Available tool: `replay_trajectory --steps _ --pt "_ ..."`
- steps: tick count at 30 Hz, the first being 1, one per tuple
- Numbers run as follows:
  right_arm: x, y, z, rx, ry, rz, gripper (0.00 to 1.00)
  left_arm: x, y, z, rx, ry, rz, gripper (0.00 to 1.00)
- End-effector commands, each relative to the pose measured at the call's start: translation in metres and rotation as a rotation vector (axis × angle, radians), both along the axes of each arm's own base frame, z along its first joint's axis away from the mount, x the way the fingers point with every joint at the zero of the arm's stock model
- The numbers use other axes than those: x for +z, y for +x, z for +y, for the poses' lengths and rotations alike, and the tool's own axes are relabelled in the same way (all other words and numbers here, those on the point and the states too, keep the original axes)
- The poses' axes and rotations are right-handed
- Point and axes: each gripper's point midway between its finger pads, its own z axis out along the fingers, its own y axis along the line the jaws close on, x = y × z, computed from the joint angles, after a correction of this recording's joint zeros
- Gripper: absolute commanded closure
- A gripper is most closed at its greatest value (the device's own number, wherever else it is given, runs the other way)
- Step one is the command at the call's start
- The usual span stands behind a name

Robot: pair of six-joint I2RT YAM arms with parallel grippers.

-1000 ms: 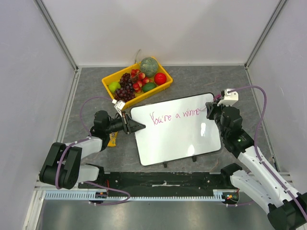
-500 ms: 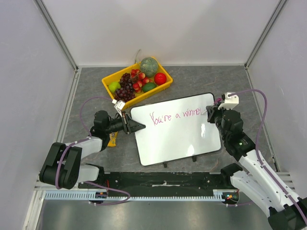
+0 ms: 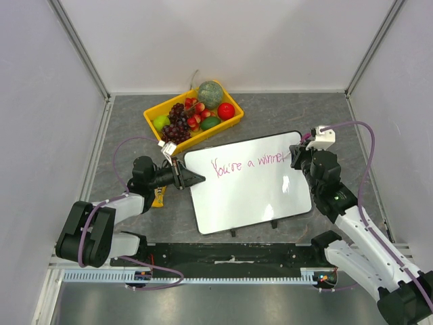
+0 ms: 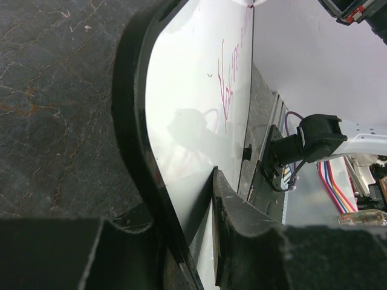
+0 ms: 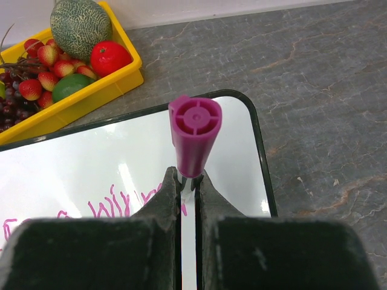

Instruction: Write a sentence on the whiteboard

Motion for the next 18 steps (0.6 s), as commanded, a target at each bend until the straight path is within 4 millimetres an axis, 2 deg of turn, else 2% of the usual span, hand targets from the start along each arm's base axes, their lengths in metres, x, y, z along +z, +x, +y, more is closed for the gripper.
replay_trajectory --steps 1,12,18 --pt "0.024 0.008 -0.003 -0.03 0.017 -0.055 1.0 -0.025 -0.003 0.0 -0.023 0.104 -0.083 0.98" --pt "0.04 0.017 -0.008 -0.059 0.001 -0.095 1.0 -0.025 -0.003 0.0 -0.025 0.104 -0.083 0.98" --pt "0.038 0.017 -0.009 -0.064 0.001 -0.089 1.0 -0.025 -0.003 0.0 -0.025 0.103 -0.083 0.98"
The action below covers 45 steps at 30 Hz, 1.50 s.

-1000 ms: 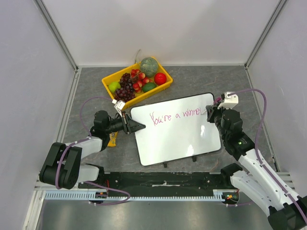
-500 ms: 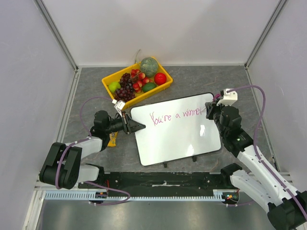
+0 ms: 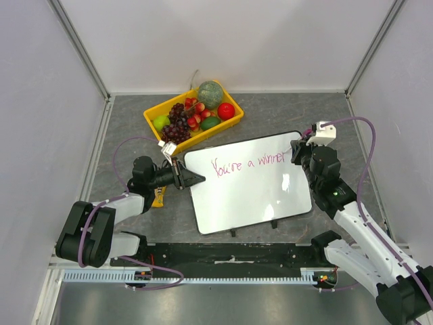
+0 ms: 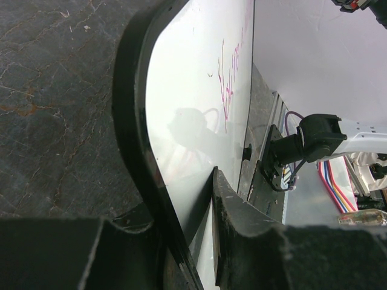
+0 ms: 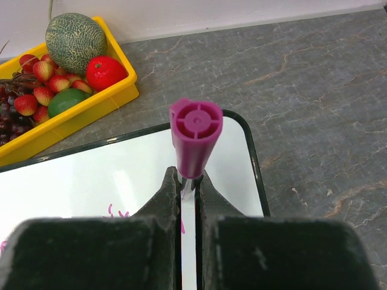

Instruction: Write a sentence on the whiteboard

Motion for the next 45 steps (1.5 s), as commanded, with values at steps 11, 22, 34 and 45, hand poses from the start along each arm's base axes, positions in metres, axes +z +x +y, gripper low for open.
replay_trajectory --steps 11,22,34,45 --pt "0.013 0.001 -0.008 -0.032 0.002 -0.037 1.0 -0.025 -0.002 0.0 -0.021 0.104 -0.083 0.98" --pt "-0.001 -0.007 -0.008 -0.016 -0.006 -0.003 1.0 -0.025 -0.002 0.0 -0.018 0.105 -0.083 0.98" --pt "0.024 -0.011 -0.011 -0.022 0.012 -0.057 1.0 -0.025 -0.003 0.0 -0.021 0.104 -0.084 0.98" --pt "0.05 -0.024 -0.01 0.014 0.032 -0.115 1.0 -0.025 -0.002 0.0 -0.02 0.104 -0.083 0.98"
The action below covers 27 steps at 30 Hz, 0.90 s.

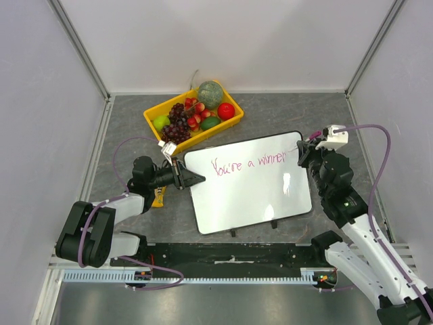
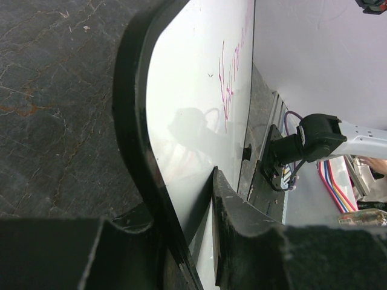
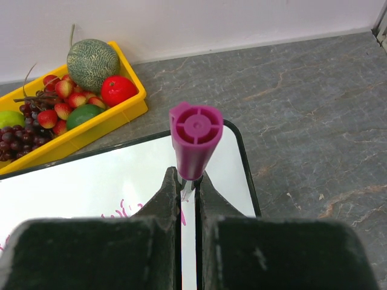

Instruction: Write a sentence on the whiteboard

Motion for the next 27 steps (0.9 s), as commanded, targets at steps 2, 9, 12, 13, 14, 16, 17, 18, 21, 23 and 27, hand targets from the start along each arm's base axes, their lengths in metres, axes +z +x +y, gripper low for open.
replay_trajectory --steps 2,9,12,13,14,16,17,18,21,23,27 --pt "0.02 -0.003 -0.001 0.01 0.0 -0.047 1.0 -0.025 -0.002 0.001 -0.019 0.104 -0.083 0.98" --pt "0.018 -0.001 0.001 0.019 -0.004 -0.039 1.0 -0.025 -0.002 0.001 -0.017 0.105 -0.082 0.98" --pt "0.017 -0.001 0.004 0.034 -0.005 -0.032 1.0 -0.025 -0.001 0.001 -0.015 0.106 -0.082 0.98" --pt "0.016 0.0 0.006 0.041 -0.007 -0.029 1.0 -0.025 -0.002 0.0 -0.017 0.105 -0.082 0.98" --pt "0.016 0.0 0.007 0.051 -0.014 -0.029 1.0 -0.025 -0.001 0.001 -0.016 0.106 -0.082 0.98" --pt "0.014 0.001 0.01 0.065 -0.016 -0.023 1.0 -0.025 -0.002 0.001 -0.016 0.106 -0.082 0.98" --pt "0.014 0.001 0.011 0.068 -0.014 -0.023 1.0 -0.026 -0.002 0.001 -0.016 0.106 -0.08 0.98" --pt "0.015 0.001 0.013 0.081 -0.012 -0.025 1.0 -0.026 -0.002 0.001 -0.016 0.106 -0.079 0.98" --pt "0.017 0.002 0.018 0.104 -0.01 -0.028 1.0 -0.025 -0.001 0.0 -0.017 0.104 -0.08 0.98" --pt "0.019 0.003 0.021 0.121 -0.003 -0.031 1.0 -0.025 -0.002 0.0 -0.02 0.104 -0.08 0.98" --pt "0.02 0.007 0.031 0.156 0.011 -0.026 1.0 -0.025 -0.001 0.001 -0.016 0.106 -0.08 0.98"
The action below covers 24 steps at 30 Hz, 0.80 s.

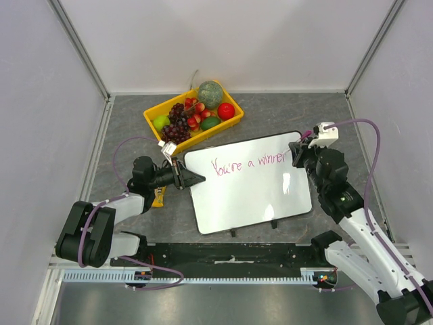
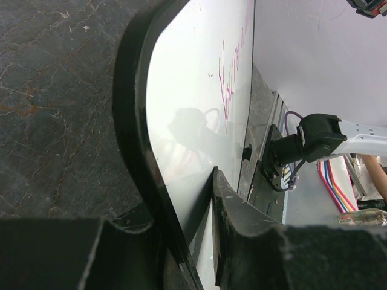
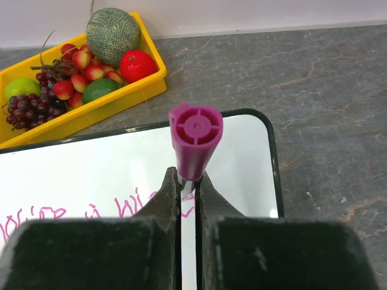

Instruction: Write a sentence on the whiteboard

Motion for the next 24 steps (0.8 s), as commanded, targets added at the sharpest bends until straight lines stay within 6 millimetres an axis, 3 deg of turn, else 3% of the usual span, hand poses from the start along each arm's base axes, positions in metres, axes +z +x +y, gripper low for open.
replay_trajectory --steps 1,12,24 --pt "0.03 0.005 0.013 0.057 0.042 -0.066 1.0 -0.025 -0.001 0.0 -0.018 0.104 -0.08 0.98" --pt "0.031 0.006 0.044 0.145 0.085 -0.056 1.0 -0.026 -0.002 0.001 -0.016 0.106 -0.08 0.98" --pt "0.036 -0.014 0.106 0.278 0.066 -0.089 1.0 -0.026 -0.001 0.0 -0.02 0.105 -0.078 0.98"
